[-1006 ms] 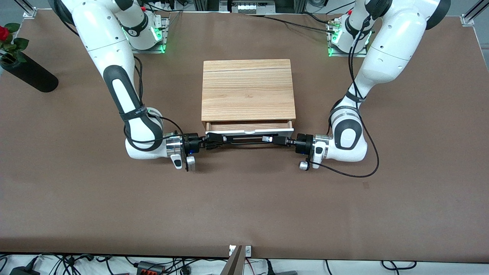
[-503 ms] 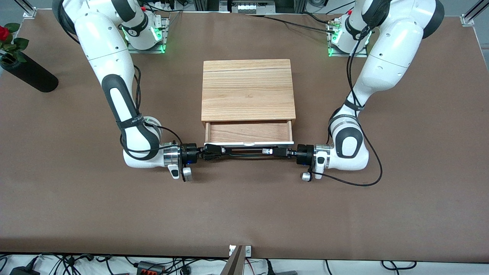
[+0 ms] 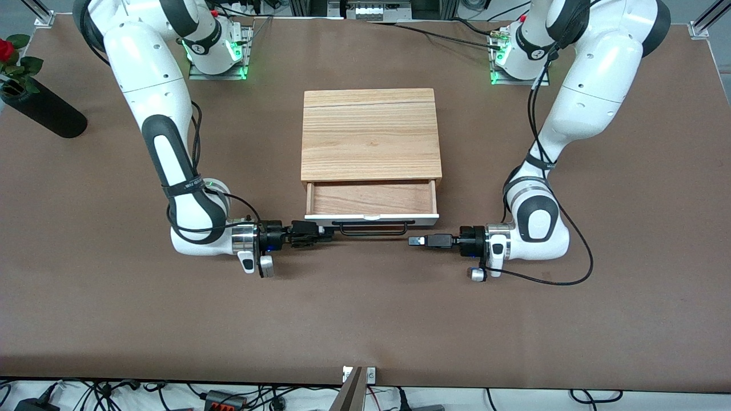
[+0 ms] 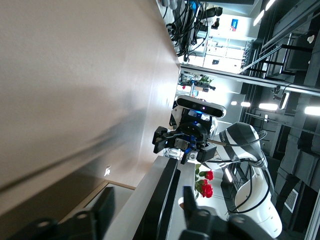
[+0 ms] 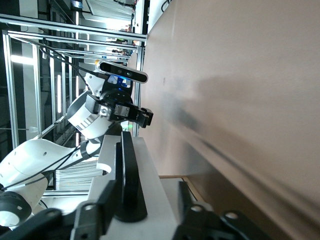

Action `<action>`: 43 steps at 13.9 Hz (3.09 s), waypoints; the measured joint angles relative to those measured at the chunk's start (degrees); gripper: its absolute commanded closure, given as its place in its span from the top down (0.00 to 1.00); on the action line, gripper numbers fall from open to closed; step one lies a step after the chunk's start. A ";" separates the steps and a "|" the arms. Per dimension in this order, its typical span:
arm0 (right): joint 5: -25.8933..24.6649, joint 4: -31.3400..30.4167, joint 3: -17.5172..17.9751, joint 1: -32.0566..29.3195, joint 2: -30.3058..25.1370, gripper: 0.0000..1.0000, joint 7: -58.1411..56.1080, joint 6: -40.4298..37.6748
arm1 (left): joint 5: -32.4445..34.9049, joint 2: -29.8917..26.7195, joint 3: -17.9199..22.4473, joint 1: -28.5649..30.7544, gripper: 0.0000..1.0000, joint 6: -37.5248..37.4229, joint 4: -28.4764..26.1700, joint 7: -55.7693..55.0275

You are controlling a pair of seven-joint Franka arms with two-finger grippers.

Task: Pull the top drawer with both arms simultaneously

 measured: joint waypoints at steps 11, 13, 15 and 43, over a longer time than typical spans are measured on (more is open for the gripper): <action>-40.57 1.70 -2.42 -0.47 -12.86 1.00 20.07 -0.09 | 26.29 -3.85 0.96 2.98 1.00 0.02 10.79 -11.18; -54.42 1.65 -3.23 -0.44 -15.55 1.00 21.47 -0.61 | 37.64 -7.46 0.99 4.43 1.00 -1.17 11.08 -14.10; -66.85 1.62 -5.30 -0.27 -16.94 1.00 21.59 -2.56 | 44.58 -10.32 1.11 6.74 1.00 -5.43 11.08 -15.02; -85.79 -16.17 0.88 -17.48 -54.49 1.00 44.68 -17.07 | 85.57 -53.12 0.56 8.01 1.00 -8.54 -21.36 -31.25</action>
